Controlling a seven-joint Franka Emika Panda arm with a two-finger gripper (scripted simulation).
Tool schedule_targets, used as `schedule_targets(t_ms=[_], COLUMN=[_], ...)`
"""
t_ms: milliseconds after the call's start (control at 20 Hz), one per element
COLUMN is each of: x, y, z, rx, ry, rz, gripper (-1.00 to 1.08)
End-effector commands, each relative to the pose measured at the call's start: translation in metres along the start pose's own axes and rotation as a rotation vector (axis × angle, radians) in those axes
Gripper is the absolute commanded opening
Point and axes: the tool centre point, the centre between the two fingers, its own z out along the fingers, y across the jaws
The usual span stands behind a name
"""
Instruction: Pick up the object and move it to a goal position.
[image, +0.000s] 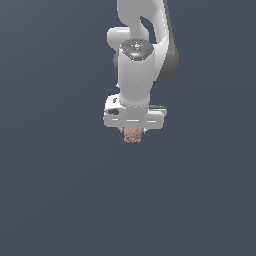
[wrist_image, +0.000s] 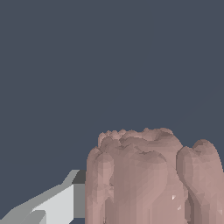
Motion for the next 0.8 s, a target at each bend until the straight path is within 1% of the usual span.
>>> schedule_targets(t_ms=[0,750], x=[0.0,0.008], y=[-0.008,-0.053], z=[-0.029,-0.184], rx=[-0.001,0.0], ry=[-0.001,-0.001], rz=[0.0,0.0], gripper=[-1.0,-1.0])
